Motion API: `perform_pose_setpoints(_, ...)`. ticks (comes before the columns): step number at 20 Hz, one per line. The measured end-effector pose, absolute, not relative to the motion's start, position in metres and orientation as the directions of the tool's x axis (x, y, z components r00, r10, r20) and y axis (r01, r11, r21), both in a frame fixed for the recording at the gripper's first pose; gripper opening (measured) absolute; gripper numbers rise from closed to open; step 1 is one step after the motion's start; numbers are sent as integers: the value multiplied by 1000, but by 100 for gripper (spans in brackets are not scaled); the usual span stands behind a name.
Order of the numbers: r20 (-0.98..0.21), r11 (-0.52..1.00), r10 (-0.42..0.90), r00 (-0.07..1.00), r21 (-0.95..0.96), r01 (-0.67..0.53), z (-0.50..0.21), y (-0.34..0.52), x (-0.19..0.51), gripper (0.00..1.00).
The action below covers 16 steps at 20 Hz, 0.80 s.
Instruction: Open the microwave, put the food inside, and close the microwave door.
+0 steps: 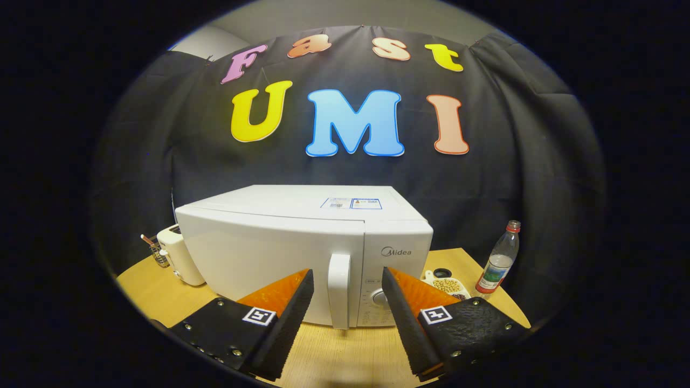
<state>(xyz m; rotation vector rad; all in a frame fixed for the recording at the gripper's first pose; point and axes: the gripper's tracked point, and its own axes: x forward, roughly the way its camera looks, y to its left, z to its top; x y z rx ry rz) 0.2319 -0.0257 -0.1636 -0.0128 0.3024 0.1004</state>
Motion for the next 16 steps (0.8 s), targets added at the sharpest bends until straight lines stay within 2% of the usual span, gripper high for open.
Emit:
perform_pose_setpoints(2,-332,995,100,938,17,-100,-179,-24,240,83)
perform_pose_setpoints(3,-343,994,110,933,29,-106,-184,-22,242,72)
perform_pose_setpoints(7,-361,993,121,925,56,-108,-194,-17,252,71)
perform_pose_setpoints(9,-367,990,140,919,76,-120,-199,-11,256,44)
perform_pose_setpoints(11,-376,990,140,916,79,-119,-203,-9,261,44)
perform_pose_setpoints(12,-379,991,131,916,62,-116,-198,-12,250,29)
perform_pose_setpoints(13,-373,991,131,918,46,-123,-199,-10,255,28)
perform_pose_setpoints(14,-380,991,137,915,47,-128,-200,-10,256,20)
perform_pose_setpoints(16,-396,991,136,908,49,-127,-201,-9,259,20)
